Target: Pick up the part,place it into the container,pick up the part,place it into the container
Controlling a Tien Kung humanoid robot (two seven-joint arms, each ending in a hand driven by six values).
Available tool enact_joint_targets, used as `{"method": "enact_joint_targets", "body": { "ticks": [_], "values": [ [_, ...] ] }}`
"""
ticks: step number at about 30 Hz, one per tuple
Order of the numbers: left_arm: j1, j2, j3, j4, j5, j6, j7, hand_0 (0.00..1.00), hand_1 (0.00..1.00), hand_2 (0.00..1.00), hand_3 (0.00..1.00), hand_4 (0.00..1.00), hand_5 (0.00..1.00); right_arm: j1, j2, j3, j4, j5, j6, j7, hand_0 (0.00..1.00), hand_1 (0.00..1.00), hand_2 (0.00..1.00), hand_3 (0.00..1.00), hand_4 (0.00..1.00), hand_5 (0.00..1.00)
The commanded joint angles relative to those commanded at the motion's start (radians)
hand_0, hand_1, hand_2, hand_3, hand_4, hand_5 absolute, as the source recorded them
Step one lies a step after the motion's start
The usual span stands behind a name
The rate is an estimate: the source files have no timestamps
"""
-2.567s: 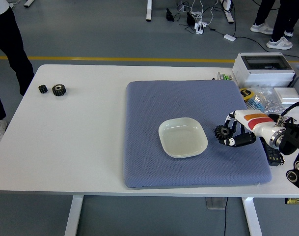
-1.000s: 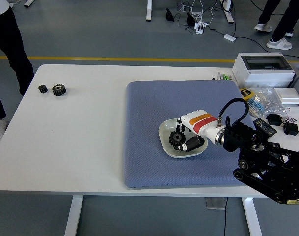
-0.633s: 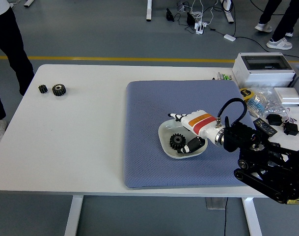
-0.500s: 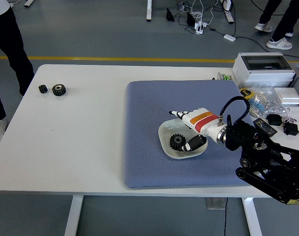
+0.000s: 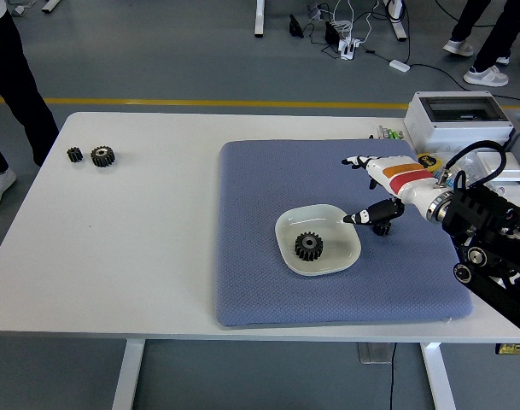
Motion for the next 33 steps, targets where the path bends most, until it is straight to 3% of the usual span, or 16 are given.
{"method": "enact_joint_targets", "body": {
  "ticks": [2,3,6,8,9,16,32,33],
  "values": [
    [0.0,0.0,0.0,0.0,0.0,0.0,0.0,0.676,0.643,0.667,0.573,0.671,0.627,-0.001,-0.003,0.0,-0.036,0.017,-0.008,0.006,0.548,0.652,0.81,0.835,0.998,0.404],
    [0.001,0.0,0.0,0.0,0.0,0.0,0.0,0.677,0.644,0.667,0.572,0.673,0.629,-0.002,-0.003,-0.001,-0.049,0.022,-0.013,0.007,0.603,0.66,0.749,0.718,0.998,0.335],
    [0.002,0.0,0.0,0.0,0.001,-0.001,0.002,0.677,0.644,0.667,0.572,0.673,0.629,-0.006,0.001,-0.017,-0.1,0.051,-0.032,0.006,0.603,0.66,0.749,0.718,0.998,0.335],
    [0.002,0.0,0.002,0.0,0.0,-0.002,0.003,0.677,0.644,0.667,0.572,0.673,0.629,-0.012,0.002,-0.026,-0.113,0.057,-0.027,0.007,0.603,0.66,0.749,0.718,0.998,0.335],
    [0.003,0.0,0.003,0.0,-0.001,-0.002,0.003,0.677,0.645,0.671,0.571,0.672,0.628,-0.014,0.003,-0.029,-0.115,0.058,-0.027,0.007,0.532,0.628,0.723,0.675,0.998,0.353],
    [0.005,0.0,0.007,0.0,0.0,-0.004,0.004,0.677,0.646,0.675,0.572,0.672,0.628,-0.01,0.016,-0.074,-0.162,0.079,-0.052,0.018,0.514,0.62,0.714,0.651,0.998,0.359],
    [-0.001,0.0,0.01,0.0,-0.007,-0.003,0.003,0.676,0.647,0.672,0.571,0.67,0.625,0.021,0.05,-0.139,-0.226,0.121,-0.06,0.023,0.485,0.602,0.701,0.618,0.996,0.353],
    [-0.002,0.0,0.011,0.0,-0.008,-0.003,0.003,0.678,0.648,0.674,0.571,0.672,0.628,0.023,0.052,-0.141,-0.229,0.123,-0.061,0.024,0.413,0.557,0.648,0.579,0.944,0.323]
  ]
}}
